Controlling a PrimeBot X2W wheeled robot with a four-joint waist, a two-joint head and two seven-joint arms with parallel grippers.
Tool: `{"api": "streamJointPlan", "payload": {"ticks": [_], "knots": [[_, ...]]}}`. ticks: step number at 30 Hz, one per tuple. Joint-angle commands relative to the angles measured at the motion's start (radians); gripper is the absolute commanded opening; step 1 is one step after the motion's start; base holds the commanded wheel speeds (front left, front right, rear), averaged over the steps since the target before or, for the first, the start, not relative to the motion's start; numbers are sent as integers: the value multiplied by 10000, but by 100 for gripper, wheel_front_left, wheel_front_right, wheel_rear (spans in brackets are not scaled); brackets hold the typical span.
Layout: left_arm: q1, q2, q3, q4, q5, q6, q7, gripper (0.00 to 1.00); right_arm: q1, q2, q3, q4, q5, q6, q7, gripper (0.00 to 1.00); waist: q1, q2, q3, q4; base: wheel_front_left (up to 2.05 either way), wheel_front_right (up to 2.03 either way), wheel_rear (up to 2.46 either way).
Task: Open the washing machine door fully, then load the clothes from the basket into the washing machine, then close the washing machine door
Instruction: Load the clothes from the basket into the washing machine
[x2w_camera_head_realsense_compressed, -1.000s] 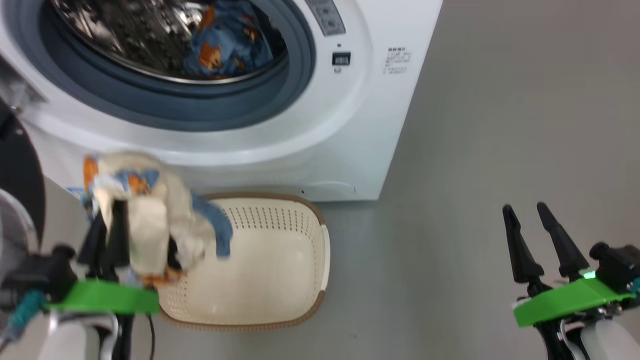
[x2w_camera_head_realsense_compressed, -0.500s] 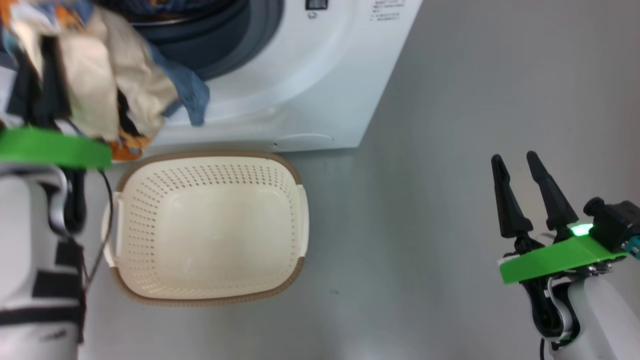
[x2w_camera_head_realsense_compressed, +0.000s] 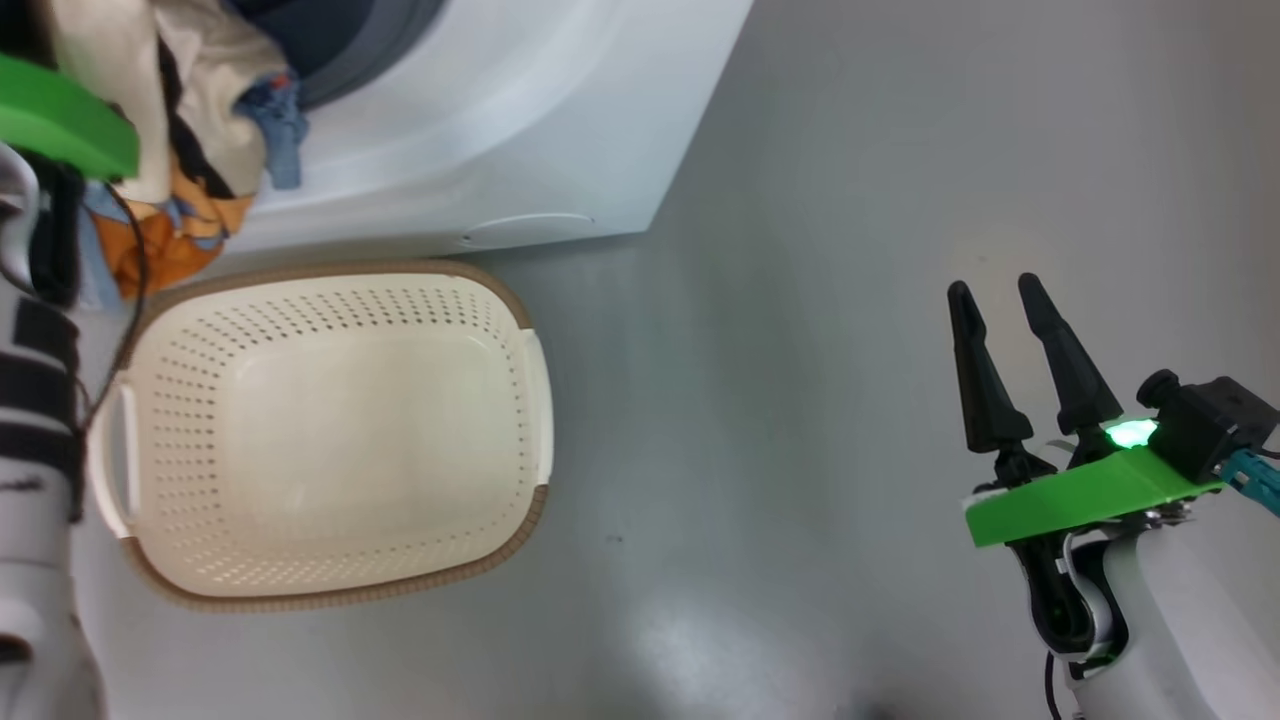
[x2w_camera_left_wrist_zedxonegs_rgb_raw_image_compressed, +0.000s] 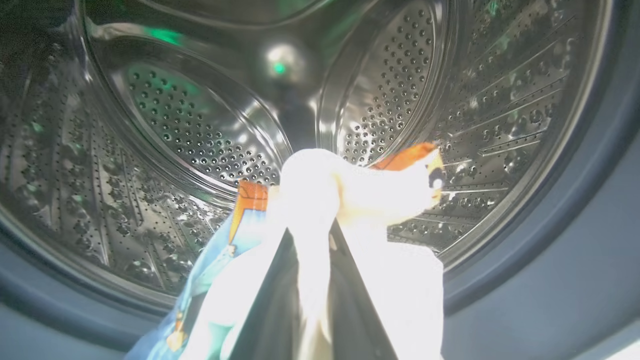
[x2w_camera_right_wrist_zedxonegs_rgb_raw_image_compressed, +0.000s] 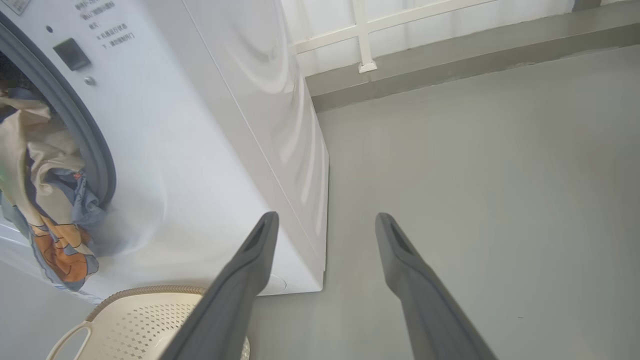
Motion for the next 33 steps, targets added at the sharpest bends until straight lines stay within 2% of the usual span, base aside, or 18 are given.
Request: {"api": "streamJointPlan", "payload": {"ticks": [1, 7, 13, 17, 22, 26, 29, 30, 31, 32, 33], "knots": [[-480, 584, 88, 150, -36, -36, -53, 0, -133, -7, 244, -271, 116, 52, -80, 100, -1, 0, 311, -291, 0, 0, 0], [-1614, 1001, -134, 1459, 54, -36, -53, 0, -334, 54, 385, -377, 148, 52, -80, 100, -1, 0, 717, -594, 0, 0, 0], [-2408, 1266, -223, 1745, 134, -18, -53, 0, -424, 109, 400, -466, 155, 52, -80, 100, -1, 0, 1014, -751, 0, 0, 0], [-2772, 1339, -133, 790, 221, 96, -54, 0, -461, 133, 374, -510, 157, 52, -80, 100, -1, 0, 1196, -776, 0, 0, 0], [-2690, 1288, 373, -1298, 299, 286, -54, 0, -569, 195, 333, -536, 139, 52, -80, 100, -1, 0, 1358, -769, 0, 0, 0], [-2289, 1178, 844, -2906, 559, 224, -54, 0, -688, 275, 362, -570, 125, 52, -80, 100, -1, 0, 1478, -762, 0, 0, 0], [-1937, 1095, 1003, -2889, 698, 178, -54, 0, -725, 290, 394, -589, 135, 52, -80, 100, -1, 0, 1506, -742, 0, 0, 0], [-1833, 1076, 1027, -2706, 731, 163, -54, 15, -725, 288, 407, -589, 141, 52, -80, 100, -1, 0, 1499, -737, 0, 0, 0], [-1766, 1039, 1058, -2382, 710, 148, -54, 41, -719, 283, 411, -585, 148, 52, -80, 100, -1, 0, 1485, -728, 0, 0, 0], [-1757, 1045, 1029, -2163, 762, 132, -54, 100, -708, 276, 409, -580, 154, 52, -80, 100, -1, 0, 1471, -715, 0, 0, 0], [-1758, 1056, 1007, -1968, 811, 120, -54, 100, -695, 273, 408, -577, 158, 52, -80, 100, -1, 0, 1463, -707, 0, 0, 0]]}}
